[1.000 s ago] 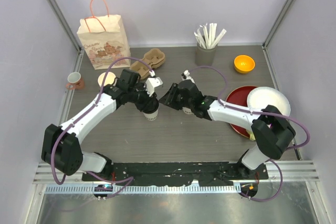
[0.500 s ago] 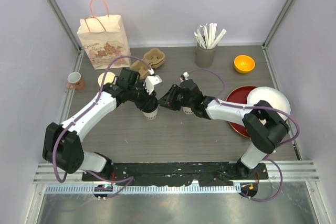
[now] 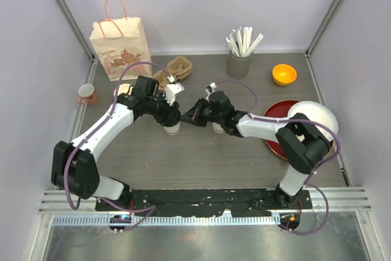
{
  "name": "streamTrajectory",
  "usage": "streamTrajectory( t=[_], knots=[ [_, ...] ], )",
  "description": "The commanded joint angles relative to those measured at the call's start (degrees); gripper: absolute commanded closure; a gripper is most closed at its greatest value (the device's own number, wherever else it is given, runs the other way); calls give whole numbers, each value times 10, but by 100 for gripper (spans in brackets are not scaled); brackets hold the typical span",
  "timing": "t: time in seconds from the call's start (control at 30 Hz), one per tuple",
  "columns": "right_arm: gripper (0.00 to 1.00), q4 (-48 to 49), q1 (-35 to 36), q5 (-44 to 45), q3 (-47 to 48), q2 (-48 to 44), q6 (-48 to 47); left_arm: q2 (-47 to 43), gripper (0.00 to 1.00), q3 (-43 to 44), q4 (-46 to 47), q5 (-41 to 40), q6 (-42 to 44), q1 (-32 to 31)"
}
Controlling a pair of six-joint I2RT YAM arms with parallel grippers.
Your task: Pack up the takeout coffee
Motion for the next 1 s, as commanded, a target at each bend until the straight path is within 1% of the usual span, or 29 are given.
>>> streamTrajectory(
  t=[0.0, 0.13, 0.3, 0.4, 0.43, 0.53, 0.6, 0.63, 0.7, 0.73, 0.8, 0.87, 0.9, 0.97],
  knots=[
    [99, -63, 9, 5, 27, 7, -33, 13, 55, 24, -48, 38, -36, 10],
    [99, -92, 16, 10, 56, 11, -61, 9, 49, 52, -70, 53, -53, 19],
    [99, -102, 17, 7, 62, 24, -61, -1, 43, 70, -91, 62, -81, 37],
    [99, -107, 18, 11, 62, 25, -61, -9, 42, 93, -105, 64, -117, 57],
    [99, -107, 17, 10, 63, 25, -60, -10, 41, 100, -106, 64, -142, 73],
    [99, -113, 18, 13, 68, 31, -61, -15, 39, 100, -103, 60, -190, 103],
    [99, -119, 17, 13, 71, 35, -63, -18, 37, 92, -100, 42, -218, 110],
    [99, -120, 18, 12, 72, 36, -63, -19, 37, 87, -100, 6, -229, 113],
    [99, -126, 18, 14, 74, 36, -65, -21, 36, 77, -98, -27, -262, 116],
    [99, -128, 17, 17, 74, 37, -66, -23, 36, 62, -94, -52, -273, 116],
    [99, -136, 17, 18, 78, 38, -71, -25, 34, 37, -73, -71, -303, 116],
    [99, -149, 17, 20, 81, 40, -73, -25, 29, 21, -56, -78, -324, 116],
    [99, -150, 18, 20, 82, 41, -75, -25, 22, 11, -40, -83, -330, 116],
    [99, -152, 18, 17, 84, 48, -75, -20, 20, 2, -28, -102, -338, 116]
  ],
)
